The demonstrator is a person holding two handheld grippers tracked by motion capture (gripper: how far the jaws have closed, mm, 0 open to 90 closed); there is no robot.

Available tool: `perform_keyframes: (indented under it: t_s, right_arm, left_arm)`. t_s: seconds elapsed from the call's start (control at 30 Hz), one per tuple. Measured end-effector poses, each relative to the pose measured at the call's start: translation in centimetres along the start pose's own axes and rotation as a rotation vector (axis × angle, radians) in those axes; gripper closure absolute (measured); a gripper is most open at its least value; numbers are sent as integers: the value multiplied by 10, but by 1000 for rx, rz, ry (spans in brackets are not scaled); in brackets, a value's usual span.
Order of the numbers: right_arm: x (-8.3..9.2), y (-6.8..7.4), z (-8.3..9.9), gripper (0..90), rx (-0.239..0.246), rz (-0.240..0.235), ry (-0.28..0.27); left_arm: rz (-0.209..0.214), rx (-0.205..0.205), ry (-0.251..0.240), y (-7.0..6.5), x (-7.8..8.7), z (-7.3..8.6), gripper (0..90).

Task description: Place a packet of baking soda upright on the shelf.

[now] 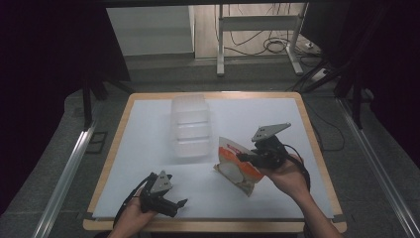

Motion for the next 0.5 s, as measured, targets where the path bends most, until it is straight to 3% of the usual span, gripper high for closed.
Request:
perform_keyframes:
  t_s: [0.5]
  right_arm:
    - [4, -32, -24, 887, -13, 39, -26]
  left_arm:
    - [0, -1, 1, 0, 0, 0, 38]
Point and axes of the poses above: each handheld gripper's, and its own axes: x roughly backward along the jaws, z roughly out of its underside, y roughly to its left, the point moved 9 cm from there along -x, roughly forward along the jaws, and after that the axes turned 6 degrees about z, right-handed, at the moved point
